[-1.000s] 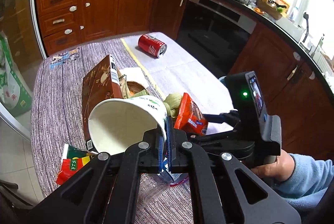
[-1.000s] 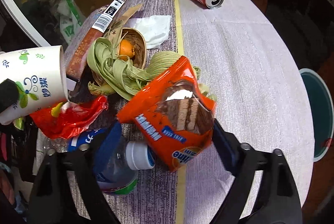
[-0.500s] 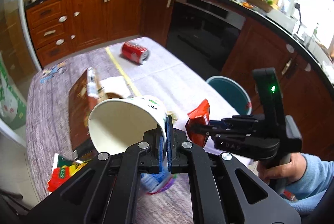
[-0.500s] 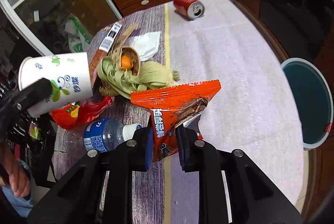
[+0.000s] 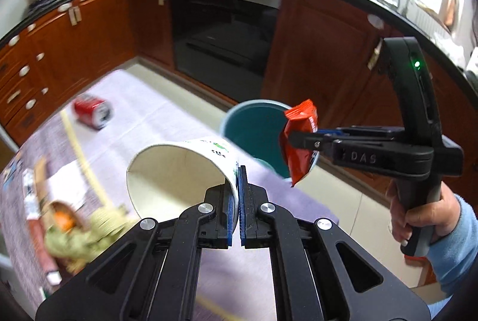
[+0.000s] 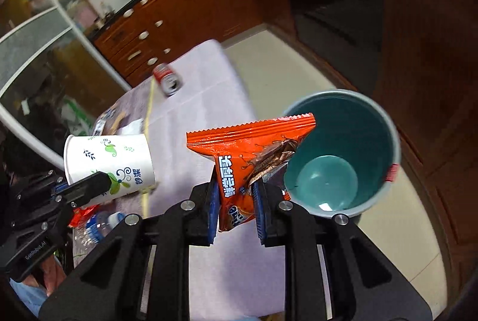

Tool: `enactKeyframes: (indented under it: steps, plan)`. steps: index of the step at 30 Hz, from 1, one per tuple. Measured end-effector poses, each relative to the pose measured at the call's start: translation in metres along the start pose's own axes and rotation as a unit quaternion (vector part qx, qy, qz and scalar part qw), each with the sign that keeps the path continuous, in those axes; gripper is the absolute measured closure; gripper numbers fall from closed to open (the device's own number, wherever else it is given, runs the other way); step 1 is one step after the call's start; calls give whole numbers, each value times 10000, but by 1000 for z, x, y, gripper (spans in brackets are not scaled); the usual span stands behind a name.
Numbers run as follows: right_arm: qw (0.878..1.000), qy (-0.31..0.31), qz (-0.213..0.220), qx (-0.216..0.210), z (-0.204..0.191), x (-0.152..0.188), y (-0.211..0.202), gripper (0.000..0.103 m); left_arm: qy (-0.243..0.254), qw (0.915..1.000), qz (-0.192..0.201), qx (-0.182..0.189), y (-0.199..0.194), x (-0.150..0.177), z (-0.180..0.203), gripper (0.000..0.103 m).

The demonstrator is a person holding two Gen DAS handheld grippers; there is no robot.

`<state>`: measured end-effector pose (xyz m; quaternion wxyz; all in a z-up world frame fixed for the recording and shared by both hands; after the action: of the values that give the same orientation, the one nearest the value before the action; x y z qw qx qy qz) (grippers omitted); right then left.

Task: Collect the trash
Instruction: 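Carry the cup and wrapper over the teal bin and open both tools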

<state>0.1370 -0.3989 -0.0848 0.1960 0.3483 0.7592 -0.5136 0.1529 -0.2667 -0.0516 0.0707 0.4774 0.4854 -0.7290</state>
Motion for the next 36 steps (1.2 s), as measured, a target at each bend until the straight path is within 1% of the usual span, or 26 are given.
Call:
enactKeyframes:
  steps: [5, 10, 12, 16, 18, 19, 20, 21, 23, 26, 28, 30, 34, 35, 36]
  plan:
    - [9990, 402, -108, 173, 56, -5, 7, 83, 170, 9994, -237, 163, 48, -11, 29, 100]
    - [9958, 756, -430, 269, 96, -6, 38, 81, 182, 9989, -383, 203, 78, -16, 37, 100]
    - [9948, 816, -516, 322, 103, -4, 49, 71, 227, 9986, -440, 202, 88, -18, 39, 99]
    - [9929, 927, -625, 403, 118, -3, 65, 64, 313, 9975, -594, 233, 111, -20, 39, 100]
    - [9920, 1034, -591, 416, 122, -4, 67, 50, 343, 9970, -647, 259, 120, -22, 41, 99]
    - [9917, 1067, -588, 405, 124, -5, 68, 48, 354, 9968, -666, 274, 124, -23, 41, 100]
    - [9913, 1114, -598, 367, 125, -5, 69, 40, 359, 9966, -676, 289, 128, -24, 41, 100]
    - [9912, 1125, -602, 363, 126, -6, 70, 37, 359, 9965, -686, 311, 132, -24, 42, 100]
    - [9913, 1109, -582, 401, 128, -9, 67, 35, 350, 9962, -707, 360, 137, -25, 44, 100]
    - [9917, 1063, -469, 558, 127, -18, 61, 27, 367, 9949, -794, 492, 151, -26, 51, 99]
    - [9923, 995, -393, 629, 126, -23, 54, 25, 394, 9940, -852, 568, 156, -24, 55, 99]
    - [9923, 943, -339, 722, 127, -27, 46, 17, 412, 9928, -914, 652, 163, -23, 62, 99]
    - [9917, 893, -212, 904, 131, -33, 30, 16, 420, 9909, -1022, 770, 175, -21, 70, 98]
    - [9916, 903, -187, 910, 132, -35, 27, 16, 412, 9904, -1058, 788, 176, -20, 71, 97]
    - [9915, 908, -171, 921, 133, -36, 26, 16, 394, 9897, -1129, 793, 179, -19, 71, 92]
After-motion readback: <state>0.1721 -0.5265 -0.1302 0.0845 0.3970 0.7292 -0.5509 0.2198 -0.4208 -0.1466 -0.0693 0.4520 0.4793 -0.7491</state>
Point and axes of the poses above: each gripper's, at about its wrist camera, not at the fingertips, and y roughly the way its jaws point, z to its right, x to its underside, the point moved 8 cm from there along y, roughly the way its jaws point, and after that the axes turned 10 degrees about z, right-handed, at the moved point
